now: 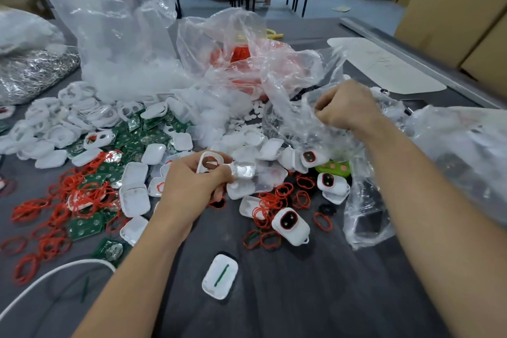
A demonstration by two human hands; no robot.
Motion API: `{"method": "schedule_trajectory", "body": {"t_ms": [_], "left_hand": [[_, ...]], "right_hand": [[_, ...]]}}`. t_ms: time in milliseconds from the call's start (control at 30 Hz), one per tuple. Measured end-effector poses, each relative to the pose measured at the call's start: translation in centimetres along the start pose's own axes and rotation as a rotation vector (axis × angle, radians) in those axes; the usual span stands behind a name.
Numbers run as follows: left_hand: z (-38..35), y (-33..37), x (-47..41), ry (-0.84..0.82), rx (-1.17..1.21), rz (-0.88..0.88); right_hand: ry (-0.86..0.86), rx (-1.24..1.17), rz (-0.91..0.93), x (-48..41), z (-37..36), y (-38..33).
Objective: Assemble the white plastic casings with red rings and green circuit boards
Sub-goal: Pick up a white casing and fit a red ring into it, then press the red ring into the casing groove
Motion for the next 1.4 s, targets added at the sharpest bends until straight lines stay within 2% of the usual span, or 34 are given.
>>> {"method": "schedule_trajectory", "body": {"t_ms": [100,200,267,333,400,467,533,567,600,633,733,767,800,933,1033,1300,1333,1400], "left_hand": [[0.0,0.0,0.0,-0.003,-0.008,0.003],[-0.1,0.1,0.1,0.002,-0.009,0.005],[-0.1,0.1,0.0,0.001,-0.002,0.005],[-0.2,0.3,-0.1,0.004,0.013,0.009],[-0.2,0.3,-0.1,0.012,0.017,0.015],[-0.1,0.2,-0.1,0.018,0.013,0.018],[0.0,0.1,-0.2,0.02,0.007,0.022],[0.0,0.0,-0.2,0.019,0.004,0.022],[0.0,0.0,-0.2,0.017,0.0,0.023],[0.0,0.0,-0.3,0.014,-0.003,0.024],[-0.1,0.0,-0.2,0.014,-0.006,0.026],[-0.1,0.0,-0.2,0.013,-0.009,0.026],[-0.2,0.0,-0.2,0.01,-0.014,0.027],[0.0,-0.3,-0.2,0.011,-0.043,0.033],[-0.1,-0.3,-0.2,0.009,-0.056,0.033],[0.1,-0.1,-0.4,0.052,-0.04,0.033],[0.2,0.0,-0.4,0.059,-0.042,0.035],[0.2,0.1,-0.3,0.06,-0.065,0.032]], "right_hand": [[0.142,-0.075,0.021,0.1,1.7,0.5],[0.321,-0.251,0.165,1.1,3.7,0.4],[0.358,-0.729,0.227,1.6,4.2,1.2],[0.318,-1.198,0.24,1.7,3.7,1.8],[0.339,-1.369,0.224,2.0,3.6,2.0],[0.466,-1.229,0.256,3.7,4.6,1.8],[0.647,-0.694,0.374,6.5,6.3,-0.2],[0.651,-0.401,0.458,7.8,6.4,-2.2],[0.57,-0.218,0.502,8.3,5.8,-3.7],[0.385,-0.145,0.498,8.1,4.7,-4.4],[-0.481,0.027,0.296,7.2,-2.5,-4.0],[-0.628,0.138,0.23,7.1,-4.2,-3.2],[-0.646,0.226,0.182,6.4,-4.9,-2.5],[-0.284,0.397,0.104,1.2,-3.9,-1.6],[-0.243,0.409,0.106,-1.5,-3.6,-0.6],[0.039,-0.031,0.157,-0.9,0.6,0.2],[0.031,-0.025,0.155,0.0,0.6,-0.1],[-0.057,0.149,0.082,1.8,-0.9,-0.1]]}}
Point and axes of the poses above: each hand's wrist, its own x-axis away from the middle knuckle, its own z-axis out of the back of the hand, y = z × x, the point moved 8 cm from there along -x, towards the middle knuckle, and after that the axes turned 14 degrees about -y, right-handed, at the moved point
